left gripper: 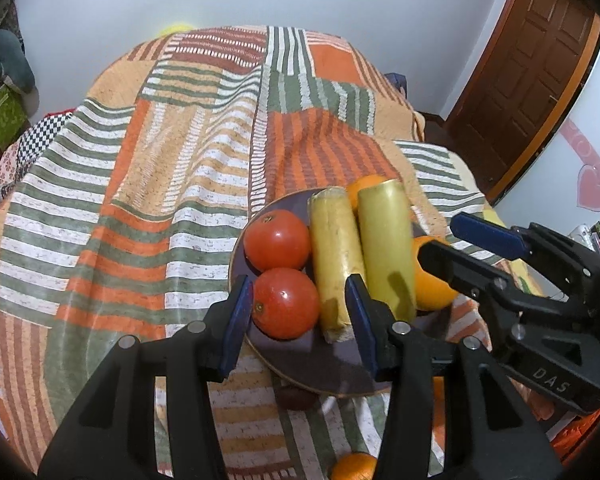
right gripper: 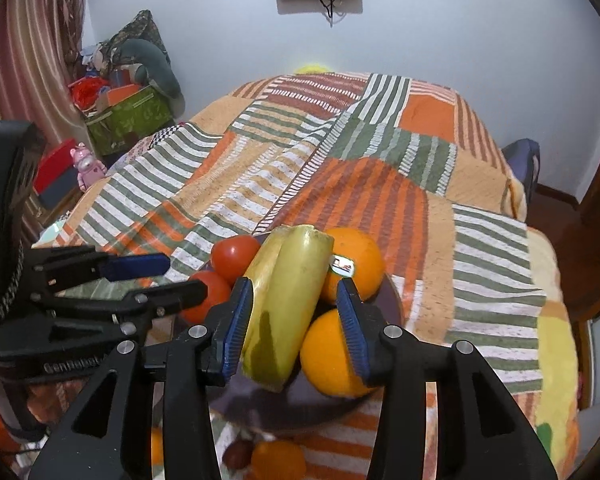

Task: Organize fruits
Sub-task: 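Lay the squash on the purple plate with the right tool while the left tool sets the tomato there, then grasp a small mandarin with the right tool while the left tool grasps another mandarin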

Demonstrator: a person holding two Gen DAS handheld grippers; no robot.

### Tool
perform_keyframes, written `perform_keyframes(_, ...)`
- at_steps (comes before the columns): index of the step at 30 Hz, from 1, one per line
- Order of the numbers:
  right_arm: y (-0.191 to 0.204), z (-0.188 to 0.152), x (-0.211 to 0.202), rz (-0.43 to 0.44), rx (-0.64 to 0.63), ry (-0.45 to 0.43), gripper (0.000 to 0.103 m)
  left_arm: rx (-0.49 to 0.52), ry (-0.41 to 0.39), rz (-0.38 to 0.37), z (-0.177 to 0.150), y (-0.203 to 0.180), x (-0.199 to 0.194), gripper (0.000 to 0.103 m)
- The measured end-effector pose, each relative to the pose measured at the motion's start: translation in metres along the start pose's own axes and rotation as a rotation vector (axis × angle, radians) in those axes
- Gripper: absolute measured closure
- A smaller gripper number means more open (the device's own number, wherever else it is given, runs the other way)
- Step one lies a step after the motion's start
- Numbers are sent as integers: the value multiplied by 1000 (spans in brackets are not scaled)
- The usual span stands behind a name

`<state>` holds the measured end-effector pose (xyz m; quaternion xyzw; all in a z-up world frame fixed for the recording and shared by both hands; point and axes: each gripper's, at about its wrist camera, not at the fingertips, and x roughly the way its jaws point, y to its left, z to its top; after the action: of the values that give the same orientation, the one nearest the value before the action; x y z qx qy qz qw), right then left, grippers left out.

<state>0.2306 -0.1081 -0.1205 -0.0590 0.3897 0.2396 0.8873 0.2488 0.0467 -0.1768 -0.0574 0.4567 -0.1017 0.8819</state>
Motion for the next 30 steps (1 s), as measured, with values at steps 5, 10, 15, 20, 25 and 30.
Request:
perform_keyframes(5,1,-13,-20,-6,-2,-6,56,16,-27,18,-8,-10,-23,47)
perform_keyframes(10,4,-30,-33,-12,-9,11,55,17,-39,33,-23,-14,-45,39)
perform_keyframes(15,2,-47,-38,-8,6,36,55,17,-20,41,-42,-17,-56,36)
perform_keyframes(20,0,-66,-36,14,54,64,55,15,17,32,-60,-25,-56,36)
perform_keyframes(25,-4,-81,-31,48,97,99,55,17,59,21,-75,-33,-47,36)
perform_keyframes(30,-8,-87,-21,71,113,139,57,8,105,2,-89,-36,-34,37)
